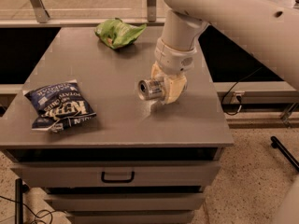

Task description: Knock redbull can over

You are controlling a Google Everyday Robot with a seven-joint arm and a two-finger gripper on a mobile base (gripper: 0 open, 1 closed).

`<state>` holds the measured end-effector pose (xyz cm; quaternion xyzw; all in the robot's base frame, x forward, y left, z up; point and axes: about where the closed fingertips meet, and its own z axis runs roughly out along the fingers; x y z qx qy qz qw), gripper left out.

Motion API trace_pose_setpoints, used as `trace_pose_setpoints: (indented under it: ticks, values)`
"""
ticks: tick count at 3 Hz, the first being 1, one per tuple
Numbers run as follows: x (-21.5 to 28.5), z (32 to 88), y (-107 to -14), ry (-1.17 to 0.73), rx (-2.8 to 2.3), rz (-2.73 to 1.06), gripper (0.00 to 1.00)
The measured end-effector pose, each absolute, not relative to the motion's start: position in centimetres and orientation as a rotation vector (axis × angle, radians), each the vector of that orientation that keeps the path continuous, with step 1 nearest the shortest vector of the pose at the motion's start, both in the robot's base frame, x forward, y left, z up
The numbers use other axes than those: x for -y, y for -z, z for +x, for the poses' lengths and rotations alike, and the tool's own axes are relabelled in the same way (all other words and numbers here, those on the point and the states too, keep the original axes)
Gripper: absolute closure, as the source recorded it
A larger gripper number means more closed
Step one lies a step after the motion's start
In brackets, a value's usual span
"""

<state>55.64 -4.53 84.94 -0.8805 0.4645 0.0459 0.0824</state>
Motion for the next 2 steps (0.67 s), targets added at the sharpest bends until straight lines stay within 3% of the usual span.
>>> trace_pose_setpoints:
  ticks: [2]
  values:
    - [4.35,55.79,-84.97,-0.129,-1.383,-2.623,0.58]
